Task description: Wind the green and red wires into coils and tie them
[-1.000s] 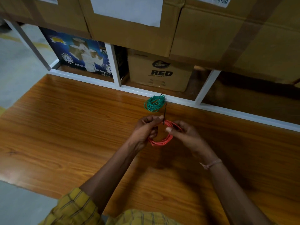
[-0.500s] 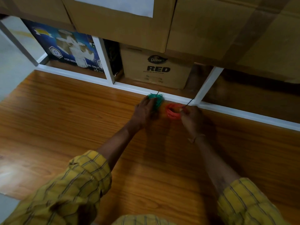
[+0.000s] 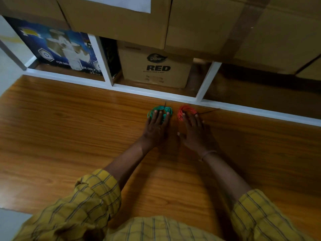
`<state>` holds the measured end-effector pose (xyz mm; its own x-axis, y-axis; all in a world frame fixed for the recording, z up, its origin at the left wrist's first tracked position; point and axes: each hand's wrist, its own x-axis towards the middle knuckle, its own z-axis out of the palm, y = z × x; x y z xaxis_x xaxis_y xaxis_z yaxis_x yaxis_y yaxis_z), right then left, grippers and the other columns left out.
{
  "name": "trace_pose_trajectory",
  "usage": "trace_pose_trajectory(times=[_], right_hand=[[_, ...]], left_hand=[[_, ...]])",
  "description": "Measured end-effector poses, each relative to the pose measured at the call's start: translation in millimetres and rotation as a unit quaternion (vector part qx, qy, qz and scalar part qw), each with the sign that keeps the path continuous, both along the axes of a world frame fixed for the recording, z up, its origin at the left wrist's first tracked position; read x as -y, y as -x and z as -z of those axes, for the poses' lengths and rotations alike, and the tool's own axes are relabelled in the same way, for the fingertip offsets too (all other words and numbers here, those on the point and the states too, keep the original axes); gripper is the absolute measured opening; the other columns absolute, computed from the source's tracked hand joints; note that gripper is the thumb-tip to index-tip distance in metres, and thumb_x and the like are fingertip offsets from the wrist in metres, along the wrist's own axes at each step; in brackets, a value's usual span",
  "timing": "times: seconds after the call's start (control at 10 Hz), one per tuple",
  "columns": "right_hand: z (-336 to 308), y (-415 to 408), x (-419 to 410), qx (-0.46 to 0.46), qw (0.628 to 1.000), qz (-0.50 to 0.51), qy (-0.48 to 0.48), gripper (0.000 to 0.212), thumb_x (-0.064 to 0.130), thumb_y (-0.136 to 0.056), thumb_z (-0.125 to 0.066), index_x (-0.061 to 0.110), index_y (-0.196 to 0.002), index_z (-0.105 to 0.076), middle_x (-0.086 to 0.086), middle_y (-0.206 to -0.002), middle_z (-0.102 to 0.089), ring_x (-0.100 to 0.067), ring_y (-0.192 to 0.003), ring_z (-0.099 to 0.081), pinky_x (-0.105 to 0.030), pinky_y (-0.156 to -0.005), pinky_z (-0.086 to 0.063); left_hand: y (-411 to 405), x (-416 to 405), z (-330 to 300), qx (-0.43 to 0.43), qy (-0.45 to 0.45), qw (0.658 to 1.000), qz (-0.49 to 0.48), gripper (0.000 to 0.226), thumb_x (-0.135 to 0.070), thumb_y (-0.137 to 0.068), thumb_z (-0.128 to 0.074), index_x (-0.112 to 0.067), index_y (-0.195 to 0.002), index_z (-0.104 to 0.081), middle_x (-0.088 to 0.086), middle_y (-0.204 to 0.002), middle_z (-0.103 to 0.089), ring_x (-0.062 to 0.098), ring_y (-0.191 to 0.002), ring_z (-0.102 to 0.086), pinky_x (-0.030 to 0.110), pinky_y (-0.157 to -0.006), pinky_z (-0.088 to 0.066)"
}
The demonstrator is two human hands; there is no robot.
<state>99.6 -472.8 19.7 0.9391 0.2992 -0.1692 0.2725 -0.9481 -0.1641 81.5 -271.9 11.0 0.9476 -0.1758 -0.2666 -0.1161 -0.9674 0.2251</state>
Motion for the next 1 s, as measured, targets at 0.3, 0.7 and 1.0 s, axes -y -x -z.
trace_pose_trajectory(times=[0.3,0.7,1.0], right_hand=[[-19,19,23,-0.066,0.996,0.047,0.033,0.081,0.052,-0.106,-0.042,0.035,-0.166,0.009,0.000,-0.176,0.013,-0.031,-0.162,0.016,-0.056,-0.130,0.000],[-37,17,67,-0.151,0.988,0.006,-0.017,0.085,0.064,-0.102,-0.042,0.041,-0.164,0.012,0.003,-0.173,0.026,-0.028,-0.159,0.025,-0.063,-0.126,0.008],[-79,11,101,-0.180,0.967,0.004,-0.179,0.093,0.082,-0.091,-0.044,0.045,-0.165,-0.002,0.008,-0.175,0.015,-0.031,-0.162,0.014,-0.062,-0.128,0.004]], left_hand=[[2,15,-13,-0.061,0.004,0.995,0.079,0.108,-0.047,-0.101,-0.063,-0.025,-0.165,0.020,0.021,-0.173,0.021,0.040,-0.159,0.022,0.058,-0.130,0.006],[7,64,-14,-0.029,0.065,0.997,0.021,0.111,-0.029,-0.095,-0.071,-0.025,-0.168,0.013,0.015,-0.174,0.020,0.037,-0.159,0.023,0.060,-0.130,0.005],[45,62,-40,0.029,0.072,0.995,-0.060,0.103,-0.048,-0.102,-0.061,-0.025,-0.167,0.014,0.010,-0.172,0.027,0.033,-0.158,0.027,0.053,-0.130,0.009]])
